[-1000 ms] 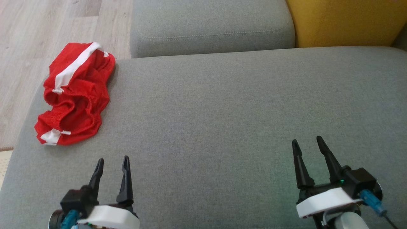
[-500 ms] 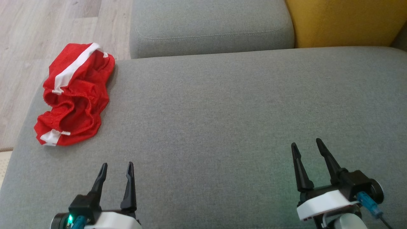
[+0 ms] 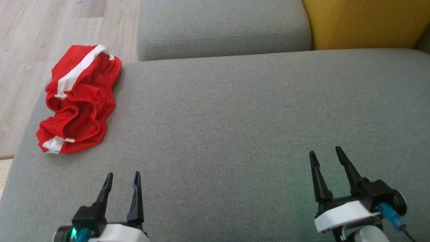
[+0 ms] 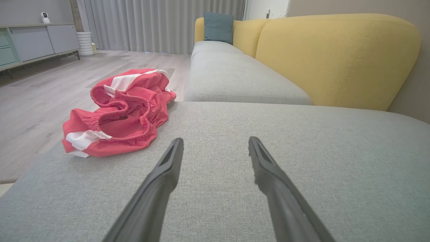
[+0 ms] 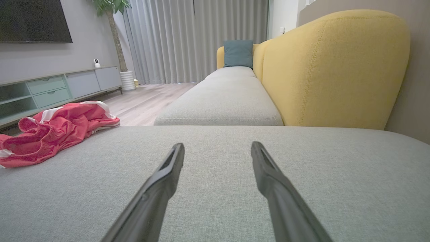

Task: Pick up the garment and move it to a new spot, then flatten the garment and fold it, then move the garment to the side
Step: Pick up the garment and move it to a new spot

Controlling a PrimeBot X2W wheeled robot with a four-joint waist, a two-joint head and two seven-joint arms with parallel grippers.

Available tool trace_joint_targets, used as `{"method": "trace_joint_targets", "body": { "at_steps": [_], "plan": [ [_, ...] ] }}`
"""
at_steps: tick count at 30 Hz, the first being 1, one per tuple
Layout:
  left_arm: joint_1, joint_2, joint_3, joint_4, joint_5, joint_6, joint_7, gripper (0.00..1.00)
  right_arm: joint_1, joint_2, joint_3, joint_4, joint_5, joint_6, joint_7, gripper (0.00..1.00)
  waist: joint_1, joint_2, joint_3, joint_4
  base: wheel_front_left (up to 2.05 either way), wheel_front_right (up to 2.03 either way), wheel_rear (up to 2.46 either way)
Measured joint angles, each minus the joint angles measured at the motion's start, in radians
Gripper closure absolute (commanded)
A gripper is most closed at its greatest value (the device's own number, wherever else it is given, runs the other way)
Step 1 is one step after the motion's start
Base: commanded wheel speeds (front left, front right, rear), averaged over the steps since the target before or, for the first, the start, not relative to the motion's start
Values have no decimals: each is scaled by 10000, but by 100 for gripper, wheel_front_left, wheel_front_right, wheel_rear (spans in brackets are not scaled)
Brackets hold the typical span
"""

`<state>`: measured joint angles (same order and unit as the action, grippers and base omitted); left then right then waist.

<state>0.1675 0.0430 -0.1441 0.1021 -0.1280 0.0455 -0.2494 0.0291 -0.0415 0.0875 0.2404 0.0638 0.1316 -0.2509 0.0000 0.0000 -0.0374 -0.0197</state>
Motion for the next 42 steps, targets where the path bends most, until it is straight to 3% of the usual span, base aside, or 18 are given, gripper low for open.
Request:
{"method": "trace_joint_targets", "body": {
  "at_steps": [14, 20, 27, 42],
  "plan": [
    [0, 2, -4, 4, 0, 86, 0, 0, 1, 0, -6, -4, 10, 0, 0, 0, 0, 0, 29, 68, 0, 0, 0],
    [-41, 4, -25, 10, 2, 86, 0, 0, 7, -2, -40, -12, 12, 0, 0, 0, 0, 0, 11, 472, 0, 0, 0],
    [-65, 19, -29, 8, 54, 73, 0, 0, 25, -4, -12, -65, 174, 0, 0, 0, 0, 0, -52, 1555, 0, 0, 0],
    [-12, 155, 357, -155, 123, 90, 0, 0, 28, -2, 408, -65, 418, 0, 0, 0, 0, 0, -239, 4729, 0, 0, 0]
  ]
}}
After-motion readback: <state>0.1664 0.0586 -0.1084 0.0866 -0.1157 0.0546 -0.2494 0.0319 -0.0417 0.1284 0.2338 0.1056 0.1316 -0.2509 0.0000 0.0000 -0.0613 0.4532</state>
